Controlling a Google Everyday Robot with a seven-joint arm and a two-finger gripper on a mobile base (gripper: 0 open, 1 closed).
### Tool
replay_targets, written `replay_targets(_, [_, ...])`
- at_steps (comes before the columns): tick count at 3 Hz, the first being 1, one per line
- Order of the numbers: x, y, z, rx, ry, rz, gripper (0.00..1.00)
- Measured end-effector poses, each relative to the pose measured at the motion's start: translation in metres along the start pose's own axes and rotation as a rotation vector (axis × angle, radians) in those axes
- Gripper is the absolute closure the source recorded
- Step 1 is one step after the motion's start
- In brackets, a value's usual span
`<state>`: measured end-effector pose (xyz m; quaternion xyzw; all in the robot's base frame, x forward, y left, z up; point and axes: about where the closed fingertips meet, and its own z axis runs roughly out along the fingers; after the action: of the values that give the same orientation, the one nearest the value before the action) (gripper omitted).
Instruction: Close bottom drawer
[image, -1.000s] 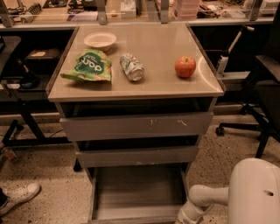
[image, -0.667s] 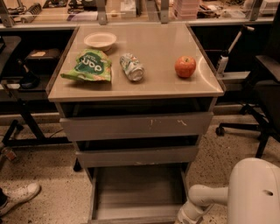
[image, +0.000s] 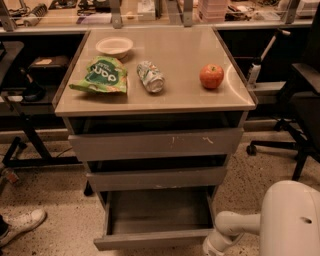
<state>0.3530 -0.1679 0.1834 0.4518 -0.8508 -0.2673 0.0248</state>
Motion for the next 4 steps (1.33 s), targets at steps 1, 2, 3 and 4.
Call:
replay_targets(1, [0.0000,0.0000,0.0000,0.000,0.000,0.000,0.00])
replay_targets(2, [0.0000,0.0000,0.0000,0.000,0.000,0.000,0.17])
replay_targets(3, [0.0000,0.0000,0.0001,0.000,0.000,0.000,0.42])
replay_targets(4, [-0.0002,-0.0001,0.0001,0.000,0.000,0.000,0.66])
